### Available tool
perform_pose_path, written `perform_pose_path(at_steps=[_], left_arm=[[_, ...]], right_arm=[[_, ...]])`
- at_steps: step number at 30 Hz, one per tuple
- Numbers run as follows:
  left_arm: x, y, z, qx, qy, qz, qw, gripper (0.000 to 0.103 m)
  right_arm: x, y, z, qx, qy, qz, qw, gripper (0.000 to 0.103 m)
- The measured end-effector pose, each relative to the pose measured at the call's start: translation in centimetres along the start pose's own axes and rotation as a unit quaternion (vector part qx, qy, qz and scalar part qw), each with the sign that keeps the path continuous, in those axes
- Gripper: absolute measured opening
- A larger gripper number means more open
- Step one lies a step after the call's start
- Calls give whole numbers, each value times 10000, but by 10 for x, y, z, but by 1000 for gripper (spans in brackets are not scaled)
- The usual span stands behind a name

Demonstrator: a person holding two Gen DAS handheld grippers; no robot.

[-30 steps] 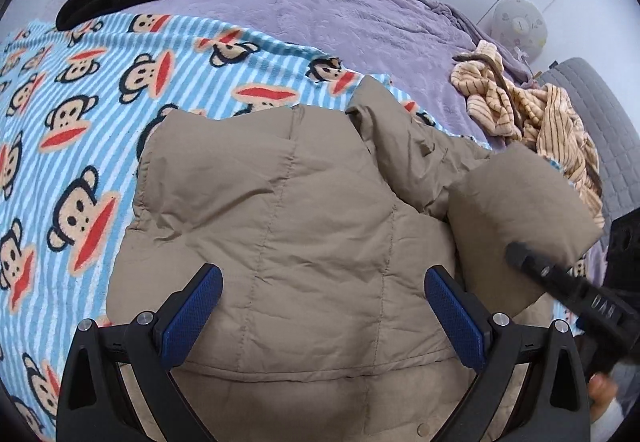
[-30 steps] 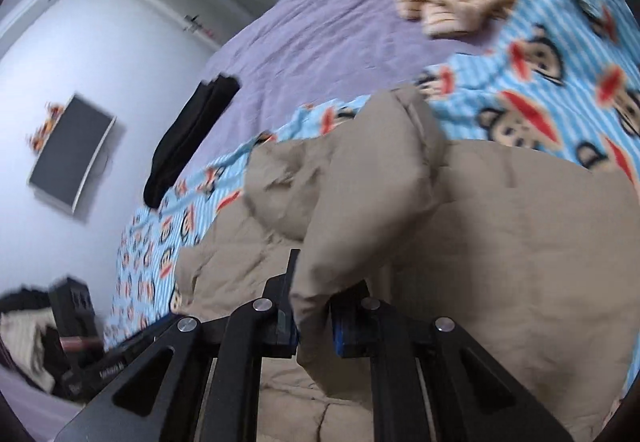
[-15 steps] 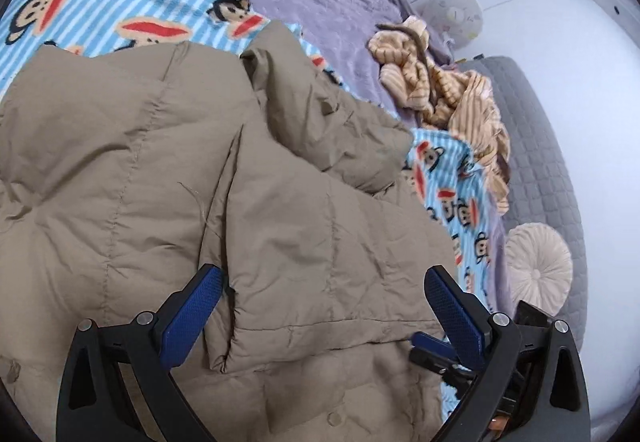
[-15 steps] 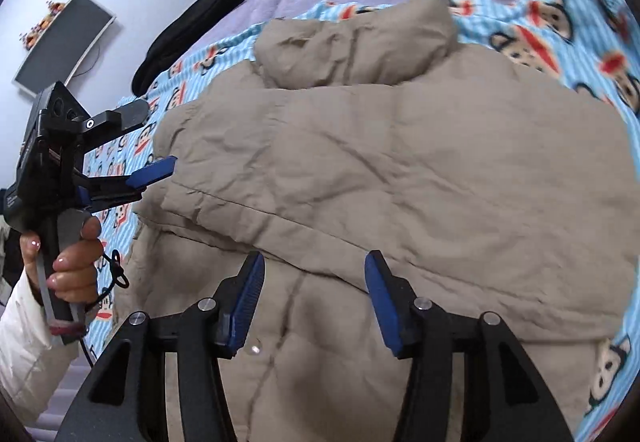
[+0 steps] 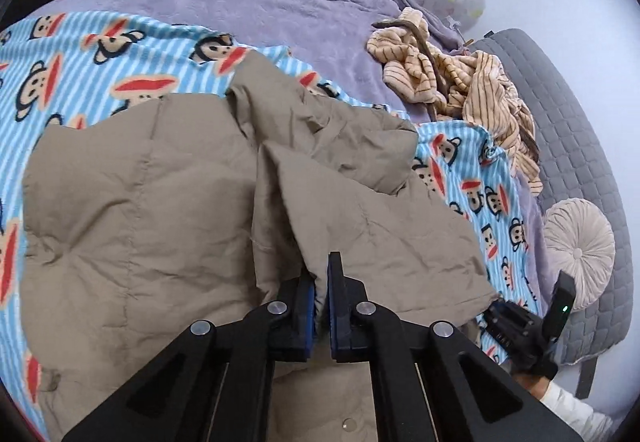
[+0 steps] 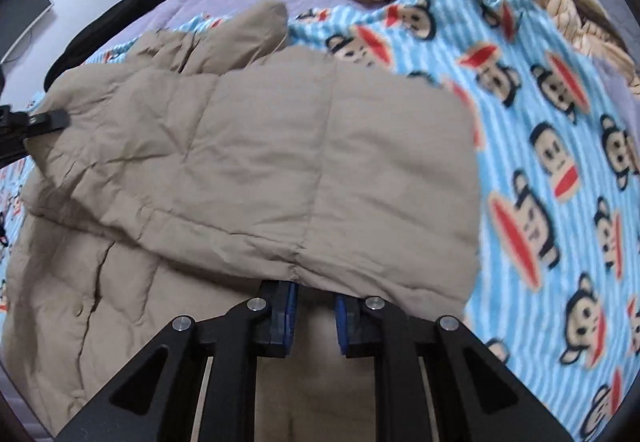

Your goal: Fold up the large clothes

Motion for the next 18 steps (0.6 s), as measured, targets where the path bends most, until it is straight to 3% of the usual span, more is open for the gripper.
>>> perform_pose_path(at_steps=[2,5,9,13,14,15,16,18], left_arm=[[11,17,-6,-26,156,299,9994,6],[36,50,-22,-181,473,691,9963,6],[34,60,-32,-537,407,579,9960,7],[11,55,-27,-542,156,449,9974,8],[4,53,-26,-503,71,441,9977,29],[-1,52,-24,-471,-23,464,9978,77],[-8,53,-22,-469,-146,518,9975,95],[-14,47,-17,-362,-250,392,9983,101]], right_arm=[[-8,-24,10,162,-188,-239,9994,14],[-7,-44,14,370,-205,-273,9987,14],[19,-39,-4,465,139,-233,9985,14],[21,-33,-10,548,103,-190,9983,18],[21,-34,-11,575,121,-175,9981,18],[21,-33,-12,603,131,-161,9980,18],[21,-34,-11,639,143,-142,9978,18],[22,-35,-11,715,163,-107,9972,18]])
Point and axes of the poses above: each gripper's, at about its wrist camera, not at the fingertips, and x roughly the way its jaws point, y to its left, z to its top, the point moved 10 cm from there along x, roughly the way its jaws point, and after that the axes turned 7 degrees about -x, right-handed, at the moved point
